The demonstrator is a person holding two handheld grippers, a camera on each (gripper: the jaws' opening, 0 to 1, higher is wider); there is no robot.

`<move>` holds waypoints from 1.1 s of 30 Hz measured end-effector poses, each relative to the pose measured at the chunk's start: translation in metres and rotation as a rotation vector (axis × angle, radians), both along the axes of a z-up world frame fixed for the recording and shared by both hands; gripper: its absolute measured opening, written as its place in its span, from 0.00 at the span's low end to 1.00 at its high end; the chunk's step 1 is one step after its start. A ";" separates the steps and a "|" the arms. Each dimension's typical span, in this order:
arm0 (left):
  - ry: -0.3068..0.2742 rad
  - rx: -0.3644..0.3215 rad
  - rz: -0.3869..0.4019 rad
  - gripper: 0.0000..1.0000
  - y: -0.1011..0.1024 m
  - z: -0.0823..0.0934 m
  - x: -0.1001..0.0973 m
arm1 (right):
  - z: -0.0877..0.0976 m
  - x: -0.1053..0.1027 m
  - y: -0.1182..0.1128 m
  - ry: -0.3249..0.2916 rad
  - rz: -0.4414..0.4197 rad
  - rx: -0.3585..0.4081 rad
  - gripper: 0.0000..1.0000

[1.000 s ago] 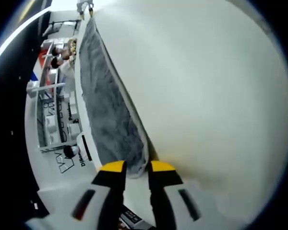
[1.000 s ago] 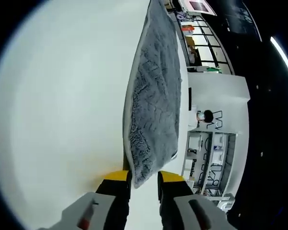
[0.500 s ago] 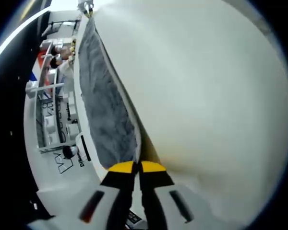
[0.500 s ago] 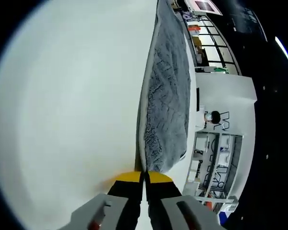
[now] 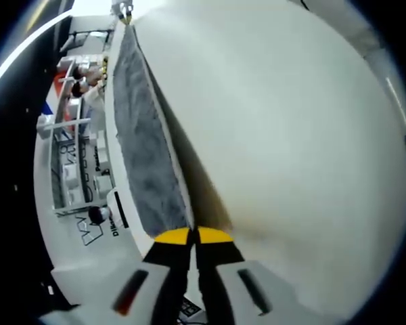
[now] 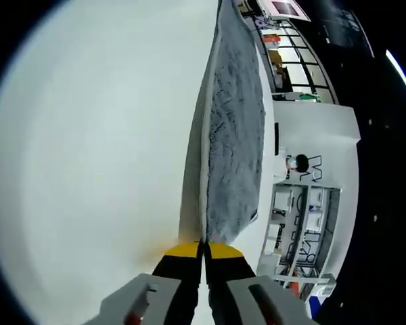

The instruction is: Fold the towel on the table until its edges align and the towel forms a compact rectangular stack.

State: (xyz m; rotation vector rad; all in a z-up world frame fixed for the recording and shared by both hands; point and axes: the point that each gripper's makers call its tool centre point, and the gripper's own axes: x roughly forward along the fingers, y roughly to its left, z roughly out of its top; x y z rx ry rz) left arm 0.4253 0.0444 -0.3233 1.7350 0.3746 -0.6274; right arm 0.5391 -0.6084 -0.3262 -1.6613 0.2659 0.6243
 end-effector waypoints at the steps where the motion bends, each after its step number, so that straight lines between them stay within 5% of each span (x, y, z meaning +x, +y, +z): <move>1: -0.002 -0.004 0.001 0.03 0.000 0.000 0.000 | 0.002 -0.002 0.000 -0.003 -0.001 0.003 0.02; 6: -0.022 -0.025 0.004 0.03 -0.001 0.005 0.000 | 0.008 -0.012 -0.002 -0.008 -0.007 0.019 0.02; 12: -0.043 -0.042 0.013 0.03 0.001 0.029 -0.022 | 0.014 -0.024 -0.003 -0.008 -0.013 0.038 0.02; 19: -0.064 -0.069 0.027 0.03 0.002 0.032 -0.021 | 0.019 -0.034 0.000 -0.003 -0.011 0.053 0.02; 31: -0.104 -0.084 0.041 0.04 0.005 0.037 -0.013 | 0.039 -0.024 0.000 -0.036 -0.004 0.080 0.02; 33: -0.115 -0.084 0.045 0.04 0.012 0.049 -0.017 | 0.044 -0.018 0.001 -0.044 -0.005 0.091 0.02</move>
